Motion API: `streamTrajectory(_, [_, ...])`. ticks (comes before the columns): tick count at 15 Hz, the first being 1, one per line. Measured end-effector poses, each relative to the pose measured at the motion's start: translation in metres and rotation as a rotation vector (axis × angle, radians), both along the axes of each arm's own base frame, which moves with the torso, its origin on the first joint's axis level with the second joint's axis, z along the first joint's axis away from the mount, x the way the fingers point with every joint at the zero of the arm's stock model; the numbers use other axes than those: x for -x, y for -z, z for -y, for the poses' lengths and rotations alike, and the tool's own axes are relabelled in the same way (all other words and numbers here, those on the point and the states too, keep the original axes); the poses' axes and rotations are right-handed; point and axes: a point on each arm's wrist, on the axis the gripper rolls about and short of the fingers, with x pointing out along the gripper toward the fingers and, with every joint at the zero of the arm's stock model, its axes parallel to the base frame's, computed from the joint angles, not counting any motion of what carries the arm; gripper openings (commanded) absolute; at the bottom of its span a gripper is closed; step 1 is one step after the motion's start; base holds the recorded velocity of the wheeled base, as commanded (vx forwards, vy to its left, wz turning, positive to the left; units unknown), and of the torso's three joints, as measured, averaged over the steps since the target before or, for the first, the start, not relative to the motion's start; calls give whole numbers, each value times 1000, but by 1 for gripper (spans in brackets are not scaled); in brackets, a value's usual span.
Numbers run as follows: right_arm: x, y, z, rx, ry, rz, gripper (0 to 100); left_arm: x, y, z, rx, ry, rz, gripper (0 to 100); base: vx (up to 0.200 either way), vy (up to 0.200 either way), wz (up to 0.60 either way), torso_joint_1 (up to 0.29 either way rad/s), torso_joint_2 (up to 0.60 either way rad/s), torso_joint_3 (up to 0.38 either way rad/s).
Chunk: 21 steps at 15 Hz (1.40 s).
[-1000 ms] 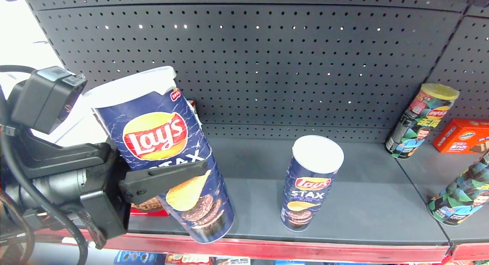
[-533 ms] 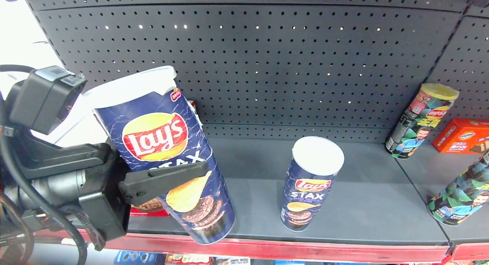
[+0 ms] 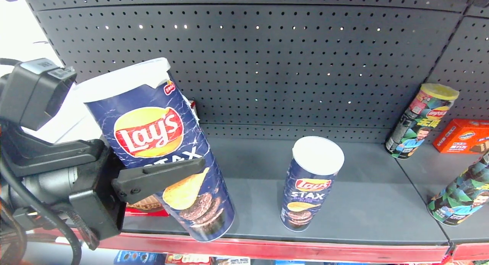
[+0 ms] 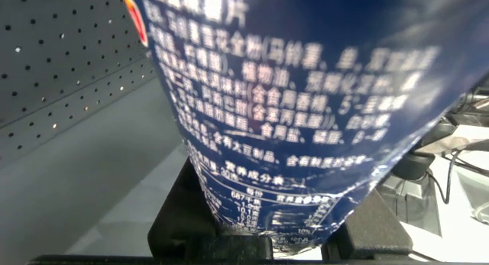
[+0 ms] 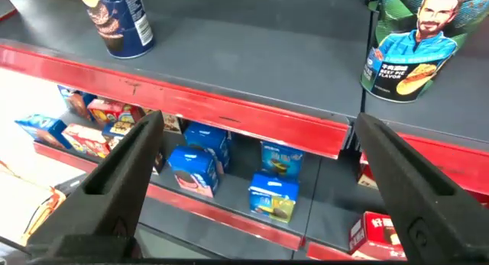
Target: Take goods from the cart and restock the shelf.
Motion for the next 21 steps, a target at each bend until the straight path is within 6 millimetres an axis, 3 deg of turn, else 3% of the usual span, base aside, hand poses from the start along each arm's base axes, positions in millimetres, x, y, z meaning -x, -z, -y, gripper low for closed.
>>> streamTrajectory(4, [0,0,0,0,-1,0,100,-8,-13,3,10,5,41,0,0,0,0,0,0,0])
streamTrajectory(8, [0,0,0,0,-1,-1,100,-39,-33,16,9,-4,121,0,0,0,0,0,0,0])
streamTrajectory(12, [0,0,0,0,0,-1,100,-83,-24,19,-72,-62,196,0,0,0,0,0,0,0])
streamTrajectory(21, [0,0,0,1,-1,-2,100,-119,-17,29,-108,-94,212,0,0,0,0,0,0,0])
